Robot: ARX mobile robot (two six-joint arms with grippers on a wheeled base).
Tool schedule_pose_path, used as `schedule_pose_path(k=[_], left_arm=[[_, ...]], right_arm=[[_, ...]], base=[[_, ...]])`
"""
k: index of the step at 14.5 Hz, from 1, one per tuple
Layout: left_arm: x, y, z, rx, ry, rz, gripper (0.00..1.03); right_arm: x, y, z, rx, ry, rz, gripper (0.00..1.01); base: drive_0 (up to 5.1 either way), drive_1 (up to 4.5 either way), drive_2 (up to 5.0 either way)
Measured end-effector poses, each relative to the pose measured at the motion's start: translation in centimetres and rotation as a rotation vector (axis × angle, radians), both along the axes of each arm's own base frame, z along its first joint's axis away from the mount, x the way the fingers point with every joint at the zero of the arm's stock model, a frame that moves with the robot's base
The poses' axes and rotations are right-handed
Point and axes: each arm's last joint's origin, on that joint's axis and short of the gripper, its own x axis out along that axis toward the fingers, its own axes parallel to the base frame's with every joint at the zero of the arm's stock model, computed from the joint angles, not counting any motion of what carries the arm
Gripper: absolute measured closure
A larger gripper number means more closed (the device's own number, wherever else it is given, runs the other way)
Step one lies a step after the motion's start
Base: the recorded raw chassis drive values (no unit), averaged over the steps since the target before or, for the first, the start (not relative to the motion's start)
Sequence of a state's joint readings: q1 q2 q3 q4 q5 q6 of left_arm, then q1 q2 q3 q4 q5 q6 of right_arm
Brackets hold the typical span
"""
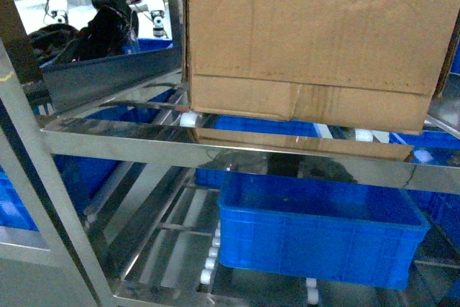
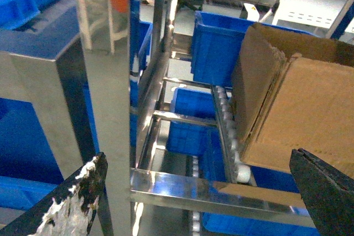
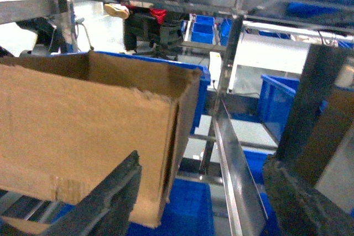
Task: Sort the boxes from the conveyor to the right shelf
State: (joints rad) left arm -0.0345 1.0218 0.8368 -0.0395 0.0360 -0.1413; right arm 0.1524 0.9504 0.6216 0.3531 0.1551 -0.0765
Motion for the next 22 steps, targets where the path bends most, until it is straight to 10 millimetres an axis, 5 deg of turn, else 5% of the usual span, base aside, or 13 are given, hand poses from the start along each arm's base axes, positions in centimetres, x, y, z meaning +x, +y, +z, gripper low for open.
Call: schedule_pose_path(k=[2,5,7,9,22], left_arm=[[-1.2,0.7,-1.8,0.081,-0.206,0.043,0.26],[-3.9,0.9,-6.5,0.123,-0.232,0.06,0.64],[-7.5,0.9,-11.4,0.13,-0.224,0.056,1.01],[-9.5,0.9,-13.5,0.13,-0.224,0.056,1.01],[-10.6,0.9,-14.4,0.13,-0.225,0.056,1.01]], right_arm=[[-1.6,-0.8,-3.2,0.041,0.02,-0.005,0.59],[-3.8,-1.5,-6.5,0.055,0.022,0.006,0.97],[-6.9,-2.8,-10.3,0.058,0.029,0.001,0.99],[-8.5,-2.8,-11.9,0.058,0.032,0.001,0.99],[-9.4,-2.8,-12.7,0.058,0.013,0.001,0.99]], base=[[0.0,0.0,0.0],[0.0,0.0,0.0],[0.0,0.0,0.0],[0.0,0.0,0.0],[0.0,0.0,0.0]])
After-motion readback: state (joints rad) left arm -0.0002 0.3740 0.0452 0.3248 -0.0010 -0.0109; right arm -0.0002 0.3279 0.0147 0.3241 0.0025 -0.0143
